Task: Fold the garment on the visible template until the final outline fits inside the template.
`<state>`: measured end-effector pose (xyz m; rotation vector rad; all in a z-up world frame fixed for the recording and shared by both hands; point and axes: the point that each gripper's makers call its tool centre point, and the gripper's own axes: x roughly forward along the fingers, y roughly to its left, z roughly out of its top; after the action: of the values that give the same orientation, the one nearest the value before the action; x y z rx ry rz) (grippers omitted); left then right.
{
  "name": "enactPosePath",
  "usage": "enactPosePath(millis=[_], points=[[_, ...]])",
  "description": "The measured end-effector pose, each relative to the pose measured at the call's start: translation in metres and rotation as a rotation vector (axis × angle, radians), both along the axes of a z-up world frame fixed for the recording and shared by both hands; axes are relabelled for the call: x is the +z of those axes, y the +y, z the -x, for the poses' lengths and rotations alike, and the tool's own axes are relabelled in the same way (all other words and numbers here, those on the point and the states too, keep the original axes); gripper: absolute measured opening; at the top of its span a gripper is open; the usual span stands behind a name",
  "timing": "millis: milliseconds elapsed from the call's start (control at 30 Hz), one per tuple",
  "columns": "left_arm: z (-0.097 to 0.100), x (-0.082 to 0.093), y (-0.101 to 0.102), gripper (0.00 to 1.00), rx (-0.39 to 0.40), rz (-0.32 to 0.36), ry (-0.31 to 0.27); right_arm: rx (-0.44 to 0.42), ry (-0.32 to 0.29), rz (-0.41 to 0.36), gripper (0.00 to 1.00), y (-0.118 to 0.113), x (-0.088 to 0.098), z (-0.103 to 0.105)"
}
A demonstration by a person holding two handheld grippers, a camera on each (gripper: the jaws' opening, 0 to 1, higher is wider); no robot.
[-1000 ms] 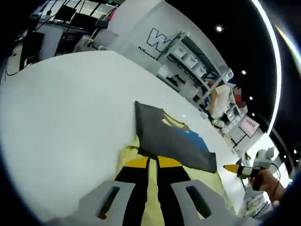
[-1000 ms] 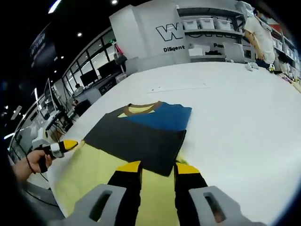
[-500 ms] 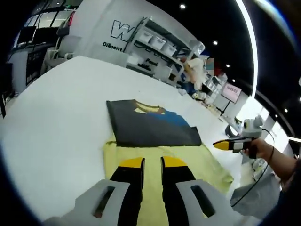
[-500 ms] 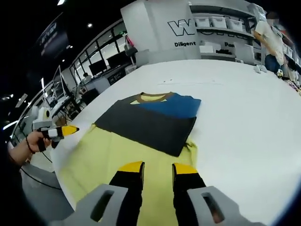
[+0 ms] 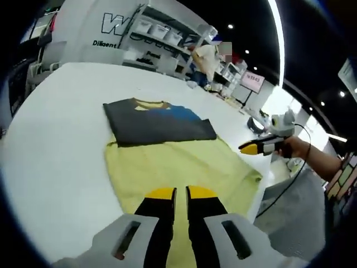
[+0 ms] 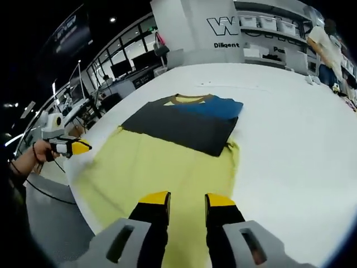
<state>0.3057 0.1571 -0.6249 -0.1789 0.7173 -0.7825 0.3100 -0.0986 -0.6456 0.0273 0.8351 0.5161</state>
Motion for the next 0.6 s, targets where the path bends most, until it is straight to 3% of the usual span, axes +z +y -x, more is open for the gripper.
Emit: enactPosePath(millis=[133, 233, 400, 533, 600], points=[[0.018, -0.009, 0.003, 0.07, -0.066, -0.074, 0.004, 0.008, 0.024, 0.009, 0.19, -0.004, -0.005, 0.017], [0.036, -0.015, 0.003, 0.04, -0.123, -0.089, 0.06, 0.009, -0.003, 0.028, 0.2, -0.008, -0.002, 0.023], [0.053, -0.024, 0.011, 0.05, -0.168, -0.176, 0.054, 0.01, 0.013, 0.03, 0.19, -0.012, -0.001, 0.038], [0.065, -0.03, 0.019, 0.06, -0.215, -0.248, 0.052, 0.062, 0.034, 0.044, 0.2, -0.011, 0.0, 0.055], [0.07, -0.033, 0.023, 0.07, -0.239, -0.292, 0.053, 0.147, 0.035, 0.03, 0.2, -0.002, 0.004, 0.067]])
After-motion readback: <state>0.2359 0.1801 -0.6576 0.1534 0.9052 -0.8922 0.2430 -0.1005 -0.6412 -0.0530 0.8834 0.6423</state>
